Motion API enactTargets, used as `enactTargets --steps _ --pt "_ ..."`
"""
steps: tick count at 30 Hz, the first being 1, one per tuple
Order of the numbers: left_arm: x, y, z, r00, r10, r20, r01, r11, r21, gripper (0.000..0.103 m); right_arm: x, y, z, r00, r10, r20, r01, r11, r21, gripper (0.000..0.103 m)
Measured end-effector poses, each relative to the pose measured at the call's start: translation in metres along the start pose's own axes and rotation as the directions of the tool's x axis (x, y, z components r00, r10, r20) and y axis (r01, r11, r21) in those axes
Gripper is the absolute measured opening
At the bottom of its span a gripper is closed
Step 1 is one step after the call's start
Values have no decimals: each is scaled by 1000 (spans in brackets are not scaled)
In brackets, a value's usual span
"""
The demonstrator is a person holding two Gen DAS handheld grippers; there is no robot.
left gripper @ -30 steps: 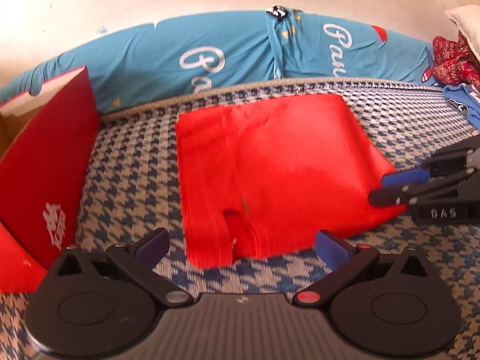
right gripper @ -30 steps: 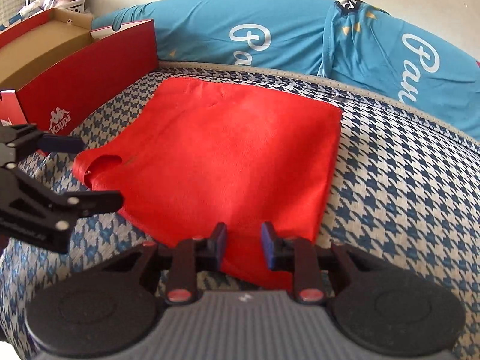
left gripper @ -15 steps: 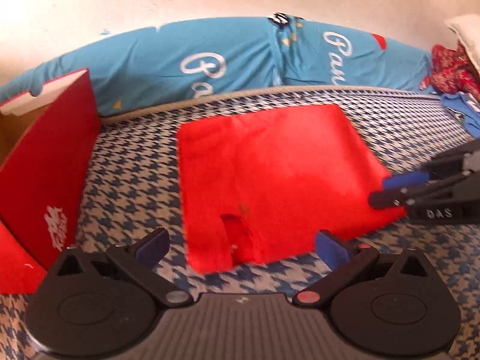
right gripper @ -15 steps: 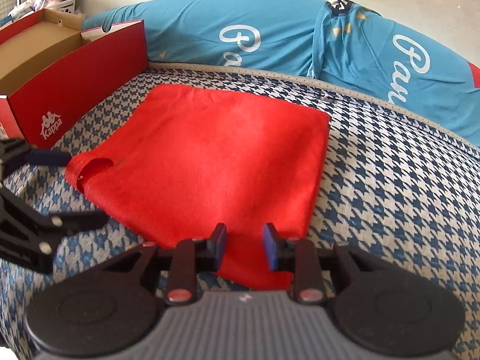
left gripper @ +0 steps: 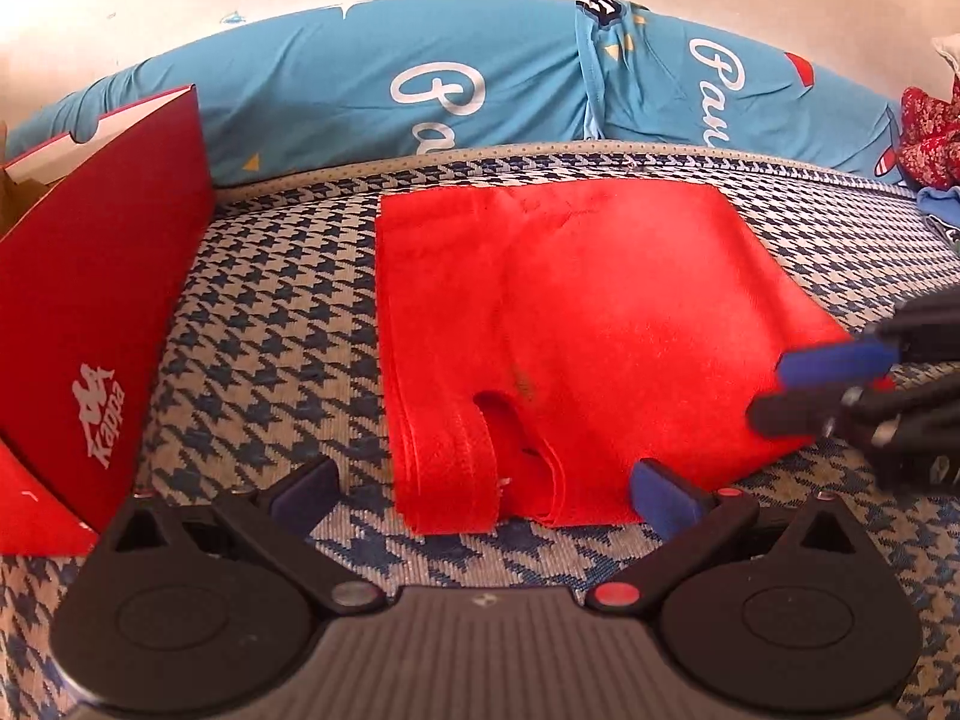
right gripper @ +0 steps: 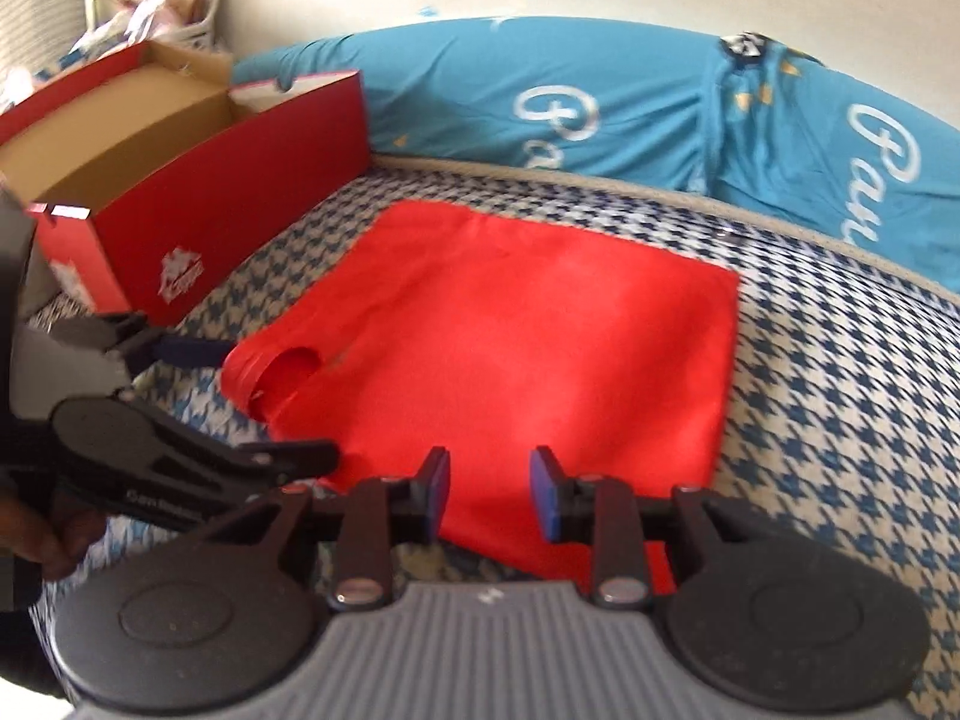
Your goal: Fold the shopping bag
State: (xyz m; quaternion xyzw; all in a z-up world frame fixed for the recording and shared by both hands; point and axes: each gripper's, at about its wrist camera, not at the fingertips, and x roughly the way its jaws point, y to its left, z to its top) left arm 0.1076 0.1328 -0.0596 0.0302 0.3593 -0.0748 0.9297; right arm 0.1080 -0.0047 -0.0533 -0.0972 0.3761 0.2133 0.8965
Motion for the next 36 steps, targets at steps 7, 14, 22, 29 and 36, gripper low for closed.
enactTargets --steps 7,14,22,29,36 --pt "1 -7 2 998 50 27 -52 996 70 103 5 -11 0 999 -53 -8 53 998 42 37" --pt "4 5 -1 1000 18 14 -19 1000 16 103 3 -19 -5 997 -72 -9 72 997 19 42" --pt "4 2 -2 999 33 15 -33 999 23 103 -9 -26 -4 994 -111 -4 111 990 85 43" --pt "6 5 -1 1000 27 3 -27 1000 5 103 -3 -3 0 1000 28 2 -28 999 16 45" --pt "8 9 3 1000 30 -10 -30 999 -26 103 2 -6 -2 999 -6 -34 6 1000 12 54"
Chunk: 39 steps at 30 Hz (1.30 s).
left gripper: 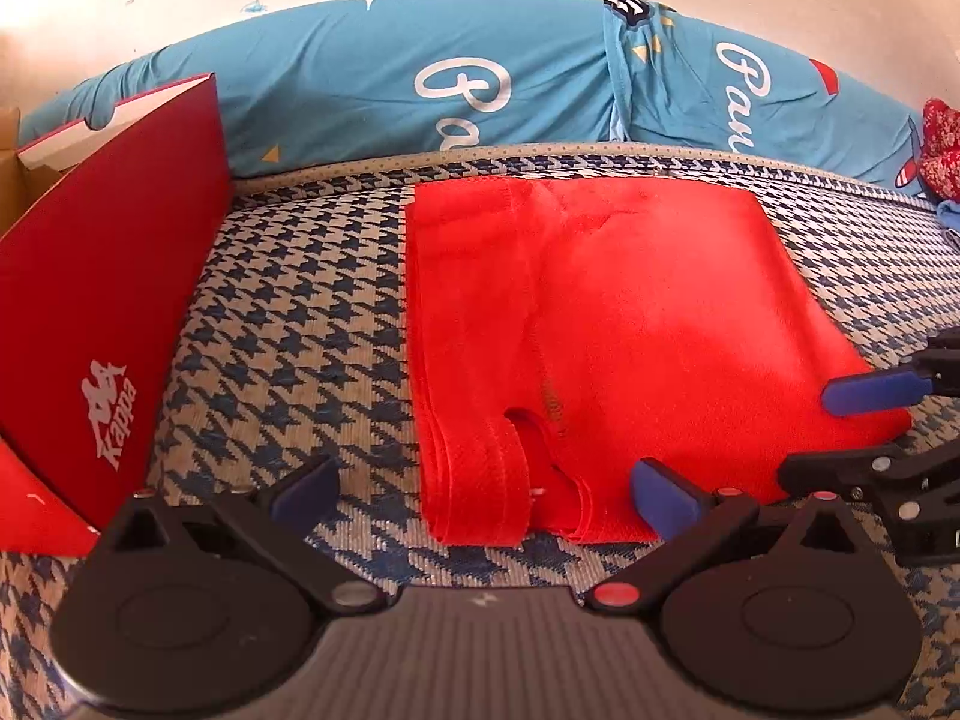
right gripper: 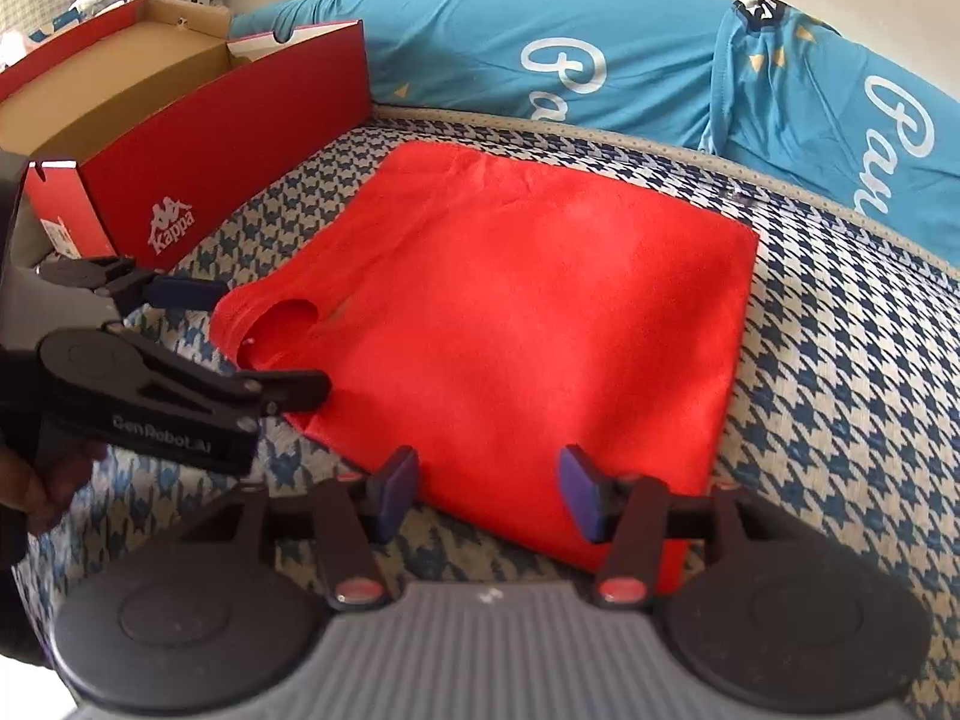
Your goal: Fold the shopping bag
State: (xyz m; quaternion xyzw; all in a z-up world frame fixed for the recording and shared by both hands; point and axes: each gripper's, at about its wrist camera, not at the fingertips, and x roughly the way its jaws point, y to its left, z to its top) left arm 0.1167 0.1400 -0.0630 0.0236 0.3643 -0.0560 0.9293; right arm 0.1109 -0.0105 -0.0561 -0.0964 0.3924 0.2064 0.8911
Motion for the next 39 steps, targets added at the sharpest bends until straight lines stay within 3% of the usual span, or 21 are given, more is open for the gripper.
enactTargets --steps 4,6,10,20,22,28,39 --pt "-4 0 8 999 32 4 -32 999 15 103 -1 -3 -1 1000 -7 -6 7 1000 9 55" --pt "-11 1 15 998 39 42 -39 999 10 103 -1 -3 -2 1000 -9 -7 9 1000 8 55" --pt "-16 0 27 990 -54 128 60 997 -45 103 -2 -2 -2 1000 -7 -11 7 1000 15 57" --pt "20 -36 34 983 -160 86 162 987 -18 103 0 -2 -2 1000 -2 0 2 1000 12 61" --pt "29 -39 31 988 -145 55 145 989 -5 103 0 -3 -2 1000 1 1 -1 1000 12 62" --pt "34 -43 27 992 -106 71 102 993 53 103 1 -9 2 1000 9 -9 -9 1000 12 70" --pt "38 -35 37 994 -106 33 105 994 35 103 -20 -32 9 999 39 9 -39 999 6 63"
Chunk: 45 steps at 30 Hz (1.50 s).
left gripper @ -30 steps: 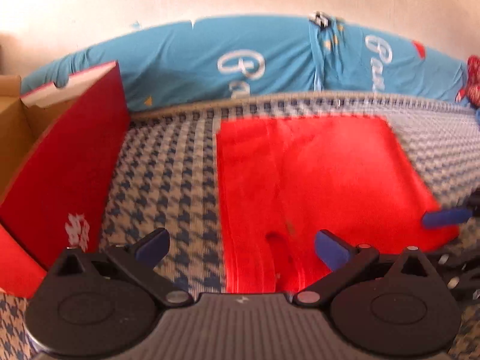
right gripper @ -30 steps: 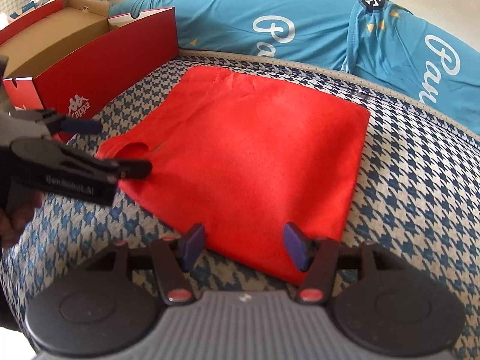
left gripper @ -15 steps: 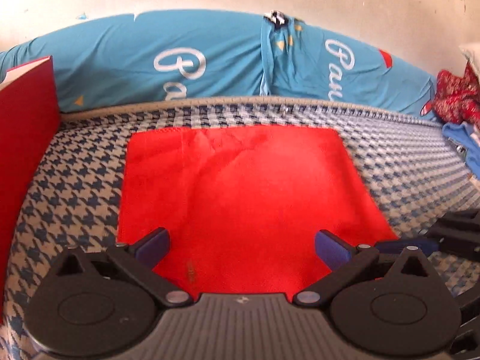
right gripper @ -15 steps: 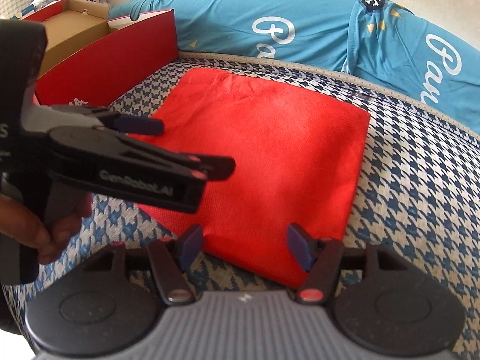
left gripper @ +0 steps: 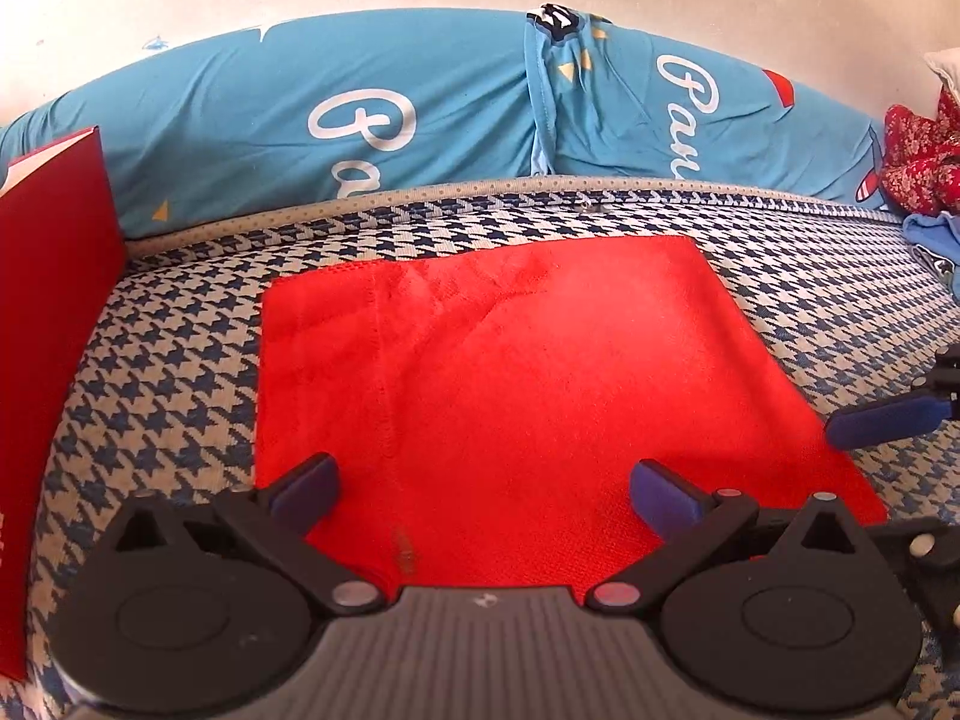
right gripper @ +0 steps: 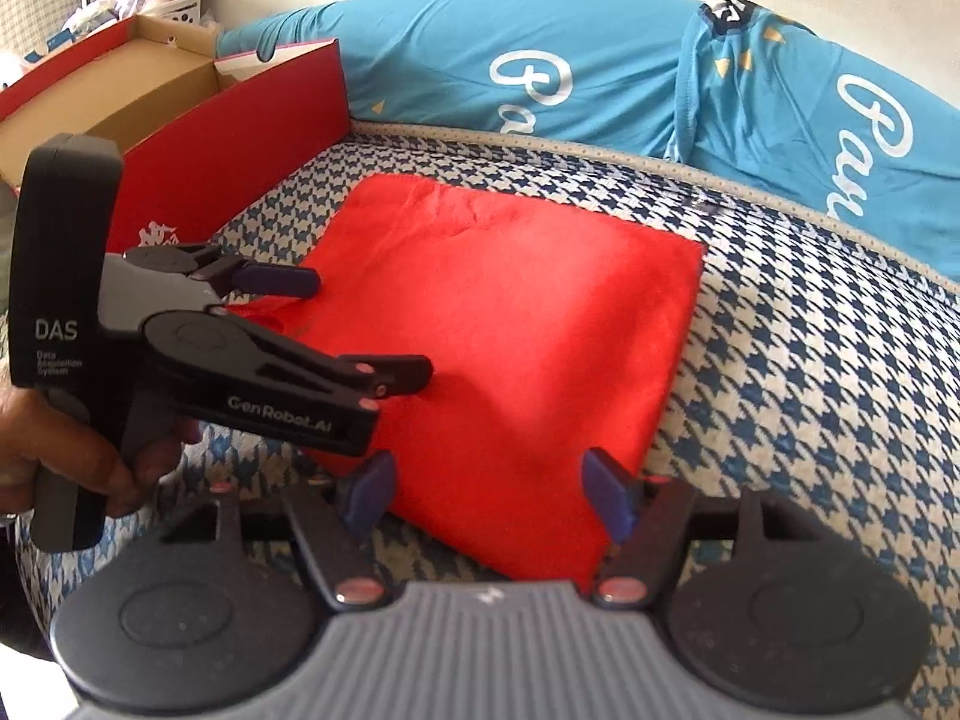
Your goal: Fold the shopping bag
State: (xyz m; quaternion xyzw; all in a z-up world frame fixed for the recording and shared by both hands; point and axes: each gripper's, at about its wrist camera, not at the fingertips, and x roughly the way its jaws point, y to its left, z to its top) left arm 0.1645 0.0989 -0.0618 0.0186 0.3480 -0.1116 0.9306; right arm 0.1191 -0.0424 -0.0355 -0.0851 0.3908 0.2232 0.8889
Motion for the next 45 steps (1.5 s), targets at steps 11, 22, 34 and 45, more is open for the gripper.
enactTargets --steps 11,22,34,45 --pt "2 5 3 999 40 -10 -40 999 3 103 7 -23 10 999 -17 36 14 997 74 37" --pt "8 9 8 999 38 -15 -38 999 18 103 46 -18 25 999 3 38 -5 999 35 28" --pt "15 18 11 1000 24 0 -24 999 41 103 58 -27 32 996 -41 76 38 998 42 28" --pt "27 32 31 995 62 -74 -67 996 -62 103 62 -31 36 996 -52 77 49 998 43 30"
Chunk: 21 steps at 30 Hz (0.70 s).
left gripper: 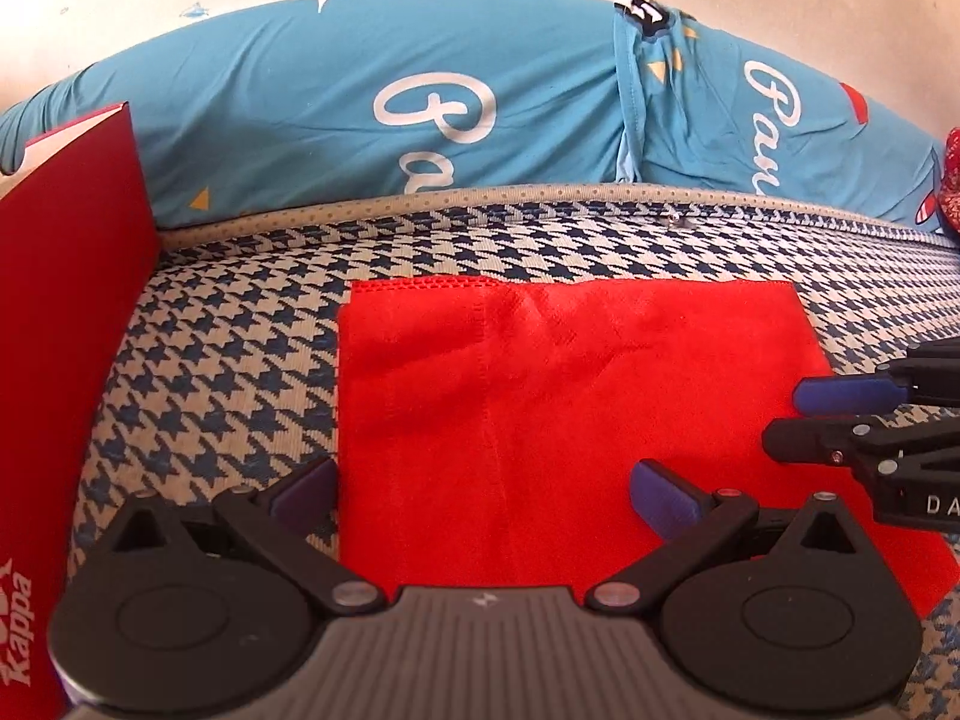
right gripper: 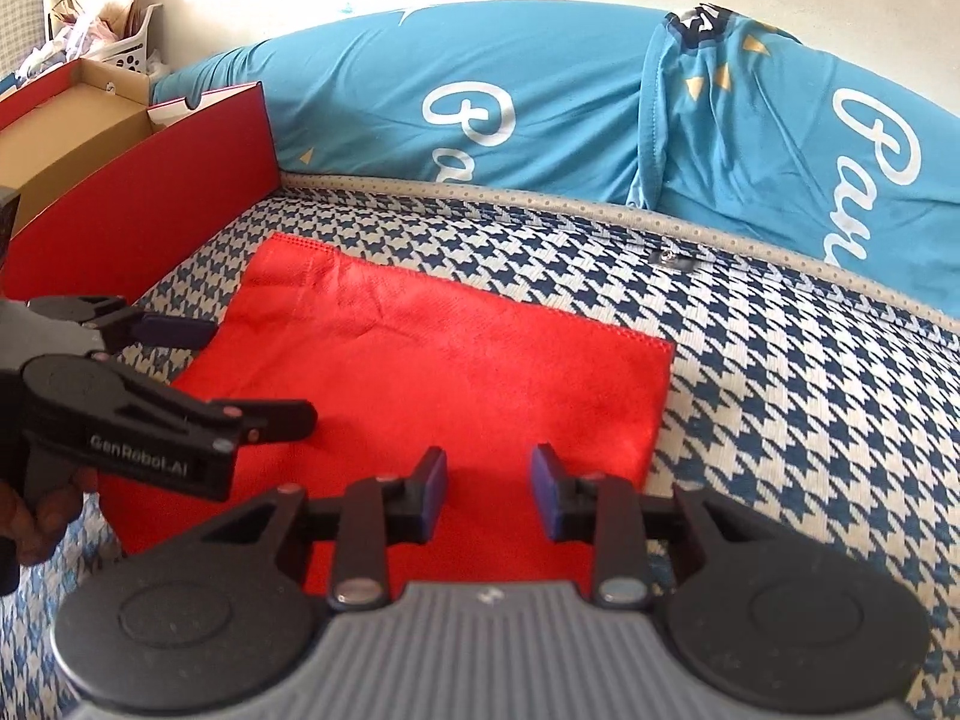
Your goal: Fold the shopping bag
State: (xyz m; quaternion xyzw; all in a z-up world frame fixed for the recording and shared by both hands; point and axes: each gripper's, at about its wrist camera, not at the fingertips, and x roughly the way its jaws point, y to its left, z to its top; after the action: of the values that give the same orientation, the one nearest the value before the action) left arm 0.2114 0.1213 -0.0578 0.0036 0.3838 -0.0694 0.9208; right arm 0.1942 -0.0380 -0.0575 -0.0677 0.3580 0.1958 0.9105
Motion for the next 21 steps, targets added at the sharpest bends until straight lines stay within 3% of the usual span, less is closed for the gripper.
enactTargets --steps 7,14,21 --pt "-9 -4 14 999 -28 43 28 1000 -13 103 0 1 0 1000 -1 0 1 1000 -11 31" --pt "15 -11 35 999 -22 24 23 1000 -10 103 1 3 1 1000 3 1 -3 1000 -18 35" --pt "37 -16 37 998 39 43 -40 999 27 103 2 5 0 1000 4 5 -4 1000 -24 36"
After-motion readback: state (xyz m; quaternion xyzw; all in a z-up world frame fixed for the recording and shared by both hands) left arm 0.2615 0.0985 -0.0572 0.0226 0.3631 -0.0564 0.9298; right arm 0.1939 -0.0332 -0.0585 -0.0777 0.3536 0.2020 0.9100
